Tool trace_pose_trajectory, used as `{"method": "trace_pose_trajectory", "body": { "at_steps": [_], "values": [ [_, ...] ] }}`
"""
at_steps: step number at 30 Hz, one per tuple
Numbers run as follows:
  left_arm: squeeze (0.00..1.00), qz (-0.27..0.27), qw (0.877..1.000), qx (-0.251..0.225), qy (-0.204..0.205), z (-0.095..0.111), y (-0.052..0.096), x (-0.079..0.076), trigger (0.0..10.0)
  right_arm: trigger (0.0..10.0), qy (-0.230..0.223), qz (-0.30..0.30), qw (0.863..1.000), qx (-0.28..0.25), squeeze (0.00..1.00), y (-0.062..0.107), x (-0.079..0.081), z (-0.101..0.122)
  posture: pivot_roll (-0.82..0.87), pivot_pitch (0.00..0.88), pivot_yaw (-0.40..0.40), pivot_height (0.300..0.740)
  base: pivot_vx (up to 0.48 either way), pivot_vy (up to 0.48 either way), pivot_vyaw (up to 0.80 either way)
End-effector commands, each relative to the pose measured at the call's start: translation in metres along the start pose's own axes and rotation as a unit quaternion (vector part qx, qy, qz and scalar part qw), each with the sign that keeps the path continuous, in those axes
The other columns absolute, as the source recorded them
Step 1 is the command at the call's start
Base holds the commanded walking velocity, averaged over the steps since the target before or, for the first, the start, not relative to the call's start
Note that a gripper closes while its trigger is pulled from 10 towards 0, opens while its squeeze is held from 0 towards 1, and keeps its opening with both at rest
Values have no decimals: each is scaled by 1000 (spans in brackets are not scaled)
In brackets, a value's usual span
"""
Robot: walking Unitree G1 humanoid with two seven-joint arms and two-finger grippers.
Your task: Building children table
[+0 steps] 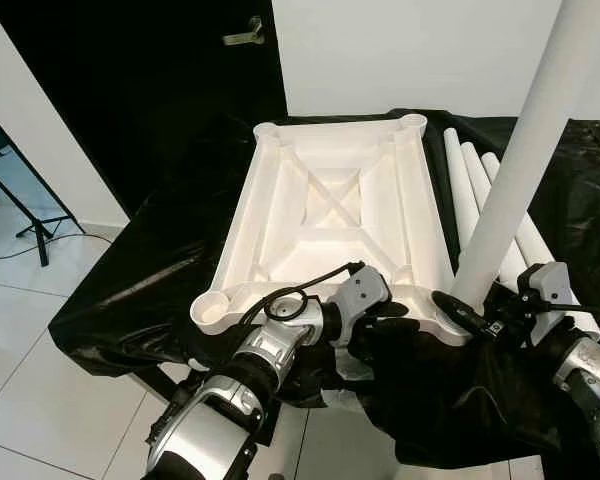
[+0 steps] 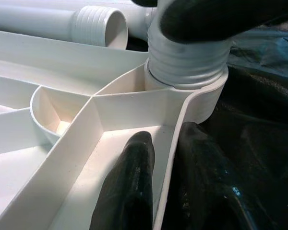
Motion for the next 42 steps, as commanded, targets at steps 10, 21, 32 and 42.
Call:
{"method": "trace_pose_trajectory", "body": {
  "at_steps": [10,21,32,42],
  "values": [
    [0,-91,993,51,52,-32,1,-23,10000,0,-20,-266,963,37,0,19,13,-22,61,0,70,740,0,0,0],
    [0,-98,992,57,49,-33,-1,-25,10000,10000,-21,-159,987,22,1000,1,19,-17,40,0,74,740,0,0,0],
    [0,-100,992,54,50,-32,-3,-27,10000,10000,53,-17,998,-2,0,-5,4,3,34,0,73,740,0,0,0],
    [0,-96,993,53,49,-30,-4,-25,10000,0,61,78,995,23,0,-7,-2,3,40,0,68,740,0,0,0]
  ]
}}
Point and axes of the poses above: a point about 5 cm out from each wrist's last joint towards the gripper, its own y axis pointing back from the gripper into the wrist, its own z axis along the axis of the wrist's last joint, x = y × z, the point moved 2 cm from there along -y, pointing out of the wrist towards the gripper, and after that the axes turned 8 degrees about y, right-handed, at the moved point
